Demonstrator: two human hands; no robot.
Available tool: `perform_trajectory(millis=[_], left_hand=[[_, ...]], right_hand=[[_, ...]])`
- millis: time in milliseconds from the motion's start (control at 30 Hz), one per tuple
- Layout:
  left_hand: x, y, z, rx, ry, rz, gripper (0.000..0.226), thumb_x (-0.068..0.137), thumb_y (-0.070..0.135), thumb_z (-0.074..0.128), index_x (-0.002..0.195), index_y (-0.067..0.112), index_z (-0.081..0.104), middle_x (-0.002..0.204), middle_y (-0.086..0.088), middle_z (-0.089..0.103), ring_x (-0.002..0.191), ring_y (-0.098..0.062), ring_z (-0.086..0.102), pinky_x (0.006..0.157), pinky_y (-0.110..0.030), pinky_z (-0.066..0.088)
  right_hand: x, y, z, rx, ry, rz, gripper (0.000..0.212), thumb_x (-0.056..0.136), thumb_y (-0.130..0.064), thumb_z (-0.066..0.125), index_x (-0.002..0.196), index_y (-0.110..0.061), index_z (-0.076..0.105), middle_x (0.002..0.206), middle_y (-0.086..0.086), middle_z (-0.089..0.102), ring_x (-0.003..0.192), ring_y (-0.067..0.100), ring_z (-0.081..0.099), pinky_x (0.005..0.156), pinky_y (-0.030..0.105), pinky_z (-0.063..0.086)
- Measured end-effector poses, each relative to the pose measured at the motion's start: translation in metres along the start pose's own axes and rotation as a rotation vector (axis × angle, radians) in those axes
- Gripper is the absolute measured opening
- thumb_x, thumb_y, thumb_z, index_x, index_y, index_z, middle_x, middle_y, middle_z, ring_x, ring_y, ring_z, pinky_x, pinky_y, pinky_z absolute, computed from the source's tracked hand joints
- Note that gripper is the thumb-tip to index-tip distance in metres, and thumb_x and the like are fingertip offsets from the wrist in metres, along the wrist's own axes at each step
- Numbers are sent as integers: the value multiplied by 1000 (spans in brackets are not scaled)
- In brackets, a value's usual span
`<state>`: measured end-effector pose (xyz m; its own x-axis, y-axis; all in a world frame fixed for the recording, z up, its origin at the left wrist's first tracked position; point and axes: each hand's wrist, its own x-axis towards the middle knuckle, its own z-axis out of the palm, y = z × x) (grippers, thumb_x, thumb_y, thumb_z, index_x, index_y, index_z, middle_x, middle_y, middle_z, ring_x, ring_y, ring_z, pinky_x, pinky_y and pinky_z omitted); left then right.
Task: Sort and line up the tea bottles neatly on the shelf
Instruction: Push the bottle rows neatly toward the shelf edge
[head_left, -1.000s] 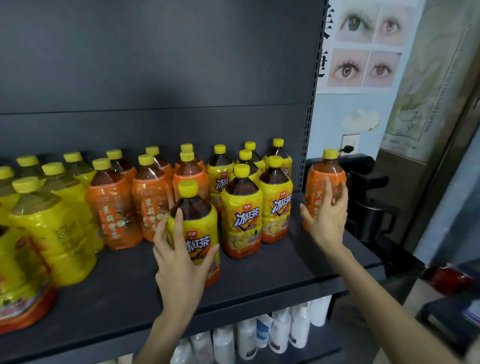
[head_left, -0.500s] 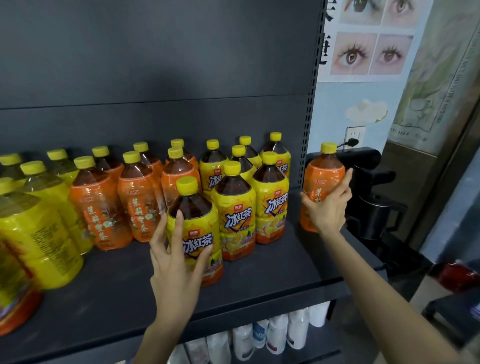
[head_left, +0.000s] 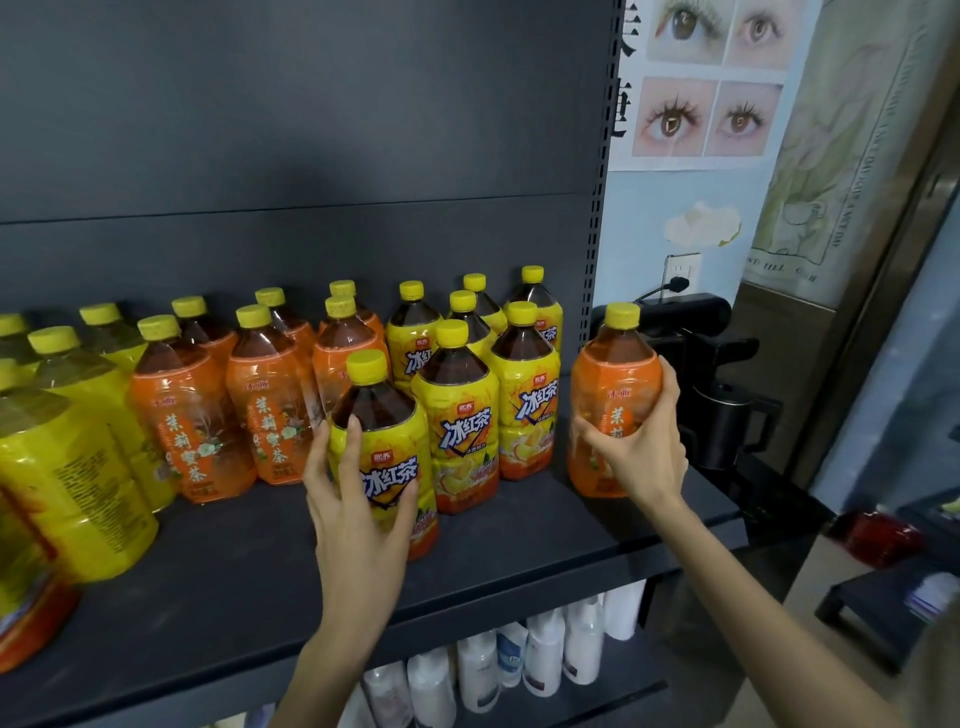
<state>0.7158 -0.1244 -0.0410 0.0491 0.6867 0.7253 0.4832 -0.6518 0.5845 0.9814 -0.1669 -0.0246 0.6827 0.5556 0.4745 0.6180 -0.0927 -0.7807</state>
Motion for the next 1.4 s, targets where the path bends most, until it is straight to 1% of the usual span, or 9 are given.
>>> perform_trajectory(millis=[167,267,400,500,633,933,1033,1167,1400], left_hand=[[-2,5,-2,69,-17,-37,84,80,17,72,148,17,22,152,-7,9,138,-30,14,105,-55,32],[-9,25,-4,74,2,74,83,83,29,71,147,12,21,152,-9,10,141,-25,11,109,-48,22],[-22,57,-2,-94,-306,186,85,83,58,51,149,32,4,154,11,3,143,-4,5,111,-32,21],[-31,63,2,-223,-499,65,96,72,74,52,142,52,-10,148,33,-6,139,8,2,111,-25,21],[-34,59,-3,-387,-598,-121,109,61,73,66,139,57,-8,152,23,15,138,0,24,111,-36,34],[-31,51,-55,-473,-433,-229,104,52,58,77,139,50,20,133,22,47,121,-1,48,98,-34,47],[-33,39,-80,-547,-397,-273,91,53,50,78,131,55,31,121,31,55,111,6,54,89,-22,50],[-35,18,-115,-617,-362,-322,88,55,48,82,131,47,37,121,30,55,110,5,56,86,-19,50],[-38,-30,-172,-636,-328,-342,78,55,36,84,120,54,45,118,29,59,108,3,59,83,-16,49]], right_hand=[[-27,-12,-16,58,-80,-28,108,63,-49,82,141,-43,7,142,-4,41,122,26,50,97,53,43],[-43,-26,-25,131,-133,-34,110,53,-63,78,137,-51,8,132,-16,41,121,22,51,98,56,43],[-60,-46,-34,230,-199,-83,105,49,-66,76,132,-61,10,124,-34,41,120,12,52,97,54,46],[-70,-63,-39,299,-260,-126,103,50,-62,79,130,-62,13,118,-47,39,117,2,52,97,49,47],[-83,-85,-42,381,-331,-158,103,50,-59,81,130,-60,16,120,-43,41,115,-6,50,96,43,50],[-125,-136,-27,466,-435,-204,107,49,-54,83,133,-56,17,122,-38,43,115,-7,50,90,27,51],[-136,-151,-21,512,-554,-212,100,61,-50,83,134,-57,15,128,-32,43,116,-7,50,88,22,51],[-147,-173,-8,613,-733,-205,83,74,-31,70,137,-48,19,132,-20,46,114,-9,52,83,11,47],[-188,-205,51,705,-829,-205,97,65,-36,82,136,-52,17,131,-21,48,115,-2,55,83,16,50]])
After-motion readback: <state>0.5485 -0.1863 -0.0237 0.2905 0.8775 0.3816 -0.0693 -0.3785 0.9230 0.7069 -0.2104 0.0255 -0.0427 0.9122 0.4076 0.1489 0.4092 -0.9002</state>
